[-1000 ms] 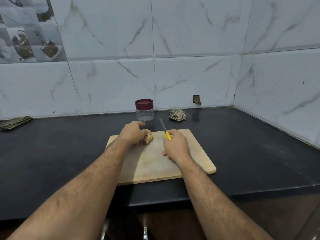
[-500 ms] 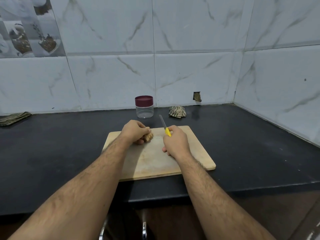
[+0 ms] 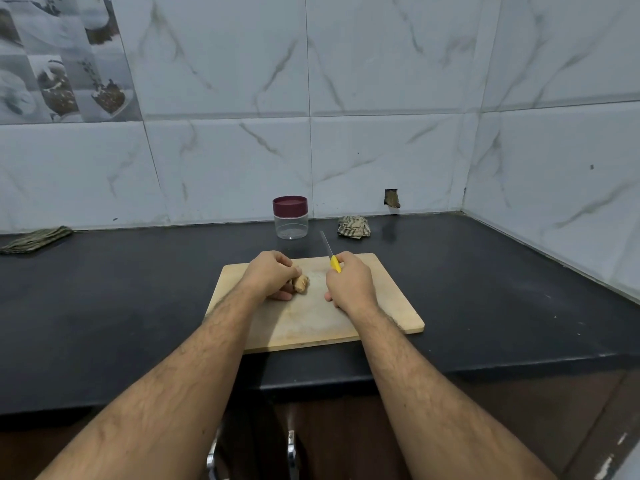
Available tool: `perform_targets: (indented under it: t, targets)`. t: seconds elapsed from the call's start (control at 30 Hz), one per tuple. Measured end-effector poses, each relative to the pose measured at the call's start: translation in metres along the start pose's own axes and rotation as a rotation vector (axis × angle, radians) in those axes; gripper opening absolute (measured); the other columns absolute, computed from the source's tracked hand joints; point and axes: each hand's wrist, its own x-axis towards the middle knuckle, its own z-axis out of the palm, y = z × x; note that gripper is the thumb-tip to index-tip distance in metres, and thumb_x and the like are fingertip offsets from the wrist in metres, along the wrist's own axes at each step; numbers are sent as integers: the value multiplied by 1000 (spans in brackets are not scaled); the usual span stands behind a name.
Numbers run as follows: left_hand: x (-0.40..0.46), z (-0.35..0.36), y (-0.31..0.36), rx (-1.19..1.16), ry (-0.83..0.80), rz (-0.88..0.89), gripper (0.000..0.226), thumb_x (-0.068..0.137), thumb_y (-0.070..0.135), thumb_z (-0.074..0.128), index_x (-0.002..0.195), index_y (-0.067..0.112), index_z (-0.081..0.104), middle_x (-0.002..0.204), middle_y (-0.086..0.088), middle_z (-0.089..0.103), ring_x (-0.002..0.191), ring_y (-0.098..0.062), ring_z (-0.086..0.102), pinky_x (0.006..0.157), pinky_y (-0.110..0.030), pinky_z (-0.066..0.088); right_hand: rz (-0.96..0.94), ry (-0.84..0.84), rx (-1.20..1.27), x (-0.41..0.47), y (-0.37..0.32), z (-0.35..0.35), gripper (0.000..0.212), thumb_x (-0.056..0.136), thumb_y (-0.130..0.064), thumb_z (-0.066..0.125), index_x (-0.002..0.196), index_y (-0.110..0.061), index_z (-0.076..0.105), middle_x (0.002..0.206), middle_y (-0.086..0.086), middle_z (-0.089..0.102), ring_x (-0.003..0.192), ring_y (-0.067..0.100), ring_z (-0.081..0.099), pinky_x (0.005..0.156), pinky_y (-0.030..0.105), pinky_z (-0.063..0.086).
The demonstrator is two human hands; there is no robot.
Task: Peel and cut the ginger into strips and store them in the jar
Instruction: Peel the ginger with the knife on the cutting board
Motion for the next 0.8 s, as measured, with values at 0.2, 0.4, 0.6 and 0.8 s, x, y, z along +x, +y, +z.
perform_targets:
  t: [0.2,0.4,0.6,0.8]
  targets:
    - [-9,-2,-4,-142,-21,0,21,92,12,68,112,8,63,84,-13,68,66,-15,65,52,-24,57,-21,33,-62,-2,1,2,16,94,-11,46,103,-18,57,89,-3,62,66,15,70,61,33,57]
    - [-6,0,-11,-204,-5,13,23,92,11,68,114,6,63,78,-11,67,57,-12,62,50,-22,56,-35,36,-82,-1,0,3,15,95,-12,47,102,-20,57,90,-3,63,69,16,70,65,36,59]
    - [-2,0,-17,-185,7,50,22,92,15,68,114,11,65,73,-10,68,57,-14,62,56,-24,58,-44,35,-95,1,2,4,13,94,-15,47,99,-24,55,87,-6,62,69,15,69,70,41,59]
    - [-2,-3,-14,-173,-28,54,23,93,13,67,116,12,63,76,-11,69,55,-10,63,54,-24,58,-46,31,-68,3,3,5,18,97,-16,48,112,-21,57,91,-6,61,73,16,69,68,36,59]
